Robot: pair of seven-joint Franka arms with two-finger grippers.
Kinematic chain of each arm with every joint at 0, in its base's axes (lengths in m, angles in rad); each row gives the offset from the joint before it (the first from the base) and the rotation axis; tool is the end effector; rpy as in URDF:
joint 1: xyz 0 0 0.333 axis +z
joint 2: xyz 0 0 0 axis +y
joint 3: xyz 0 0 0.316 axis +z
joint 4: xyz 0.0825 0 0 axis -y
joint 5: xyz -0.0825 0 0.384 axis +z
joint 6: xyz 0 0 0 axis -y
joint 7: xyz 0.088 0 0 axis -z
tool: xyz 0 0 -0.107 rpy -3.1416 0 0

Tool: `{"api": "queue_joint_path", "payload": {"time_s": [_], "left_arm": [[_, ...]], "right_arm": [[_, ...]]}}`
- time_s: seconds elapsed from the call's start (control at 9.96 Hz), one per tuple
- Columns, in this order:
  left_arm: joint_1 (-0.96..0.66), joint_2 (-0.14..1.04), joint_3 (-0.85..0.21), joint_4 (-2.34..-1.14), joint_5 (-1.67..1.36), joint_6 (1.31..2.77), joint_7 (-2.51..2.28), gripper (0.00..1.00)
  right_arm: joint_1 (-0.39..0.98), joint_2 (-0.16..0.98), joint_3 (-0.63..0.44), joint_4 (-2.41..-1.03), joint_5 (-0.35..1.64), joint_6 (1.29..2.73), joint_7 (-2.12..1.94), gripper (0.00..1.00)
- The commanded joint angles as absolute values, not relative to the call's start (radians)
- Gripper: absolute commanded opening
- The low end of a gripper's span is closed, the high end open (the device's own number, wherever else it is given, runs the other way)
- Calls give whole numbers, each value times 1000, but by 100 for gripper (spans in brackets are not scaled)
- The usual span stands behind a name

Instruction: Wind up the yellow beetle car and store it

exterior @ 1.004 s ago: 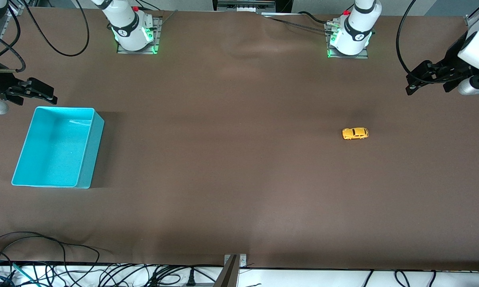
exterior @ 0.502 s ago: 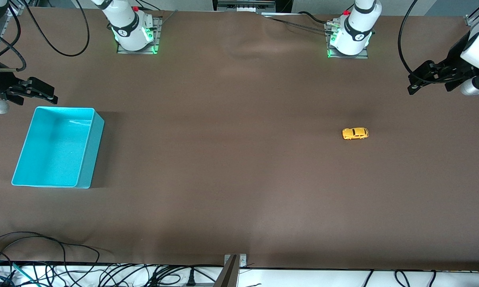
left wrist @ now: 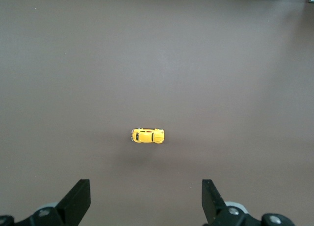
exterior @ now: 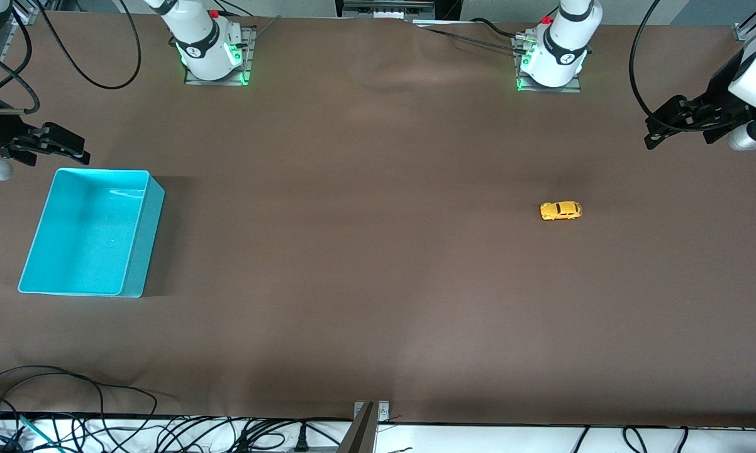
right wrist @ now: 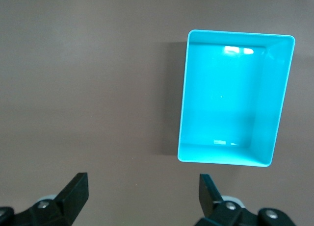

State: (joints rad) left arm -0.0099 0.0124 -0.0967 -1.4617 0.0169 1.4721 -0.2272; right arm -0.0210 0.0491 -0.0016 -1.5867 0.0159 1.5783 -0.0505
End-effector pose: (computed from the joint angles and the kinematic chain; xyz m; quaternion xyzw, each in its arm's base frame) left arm 0.5456 -0.0560 0.6600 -0.9981 -0.0611 -0.0003 0.0079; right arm 0.5681 -0.0111 0.5901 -0.9995 -0.0137 0.0284 0.0089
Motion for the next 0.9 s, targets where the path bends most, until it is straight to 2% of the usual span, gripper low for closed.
{"api": "queue_joint_path", "payload": {"time_s": [0.0, 0.8], "left_arm": [[-3, 20, -106, -1430, 40, 1447, -232, 100], [-3, 20, -106, -1430, 40, 1433, -232, 100]], "right_arm": [[-26, 55, -6, -1572, 26, 1555, -66, 100], [-31, 68, -6, -1565, 5, 1569, -52, 100]]}}
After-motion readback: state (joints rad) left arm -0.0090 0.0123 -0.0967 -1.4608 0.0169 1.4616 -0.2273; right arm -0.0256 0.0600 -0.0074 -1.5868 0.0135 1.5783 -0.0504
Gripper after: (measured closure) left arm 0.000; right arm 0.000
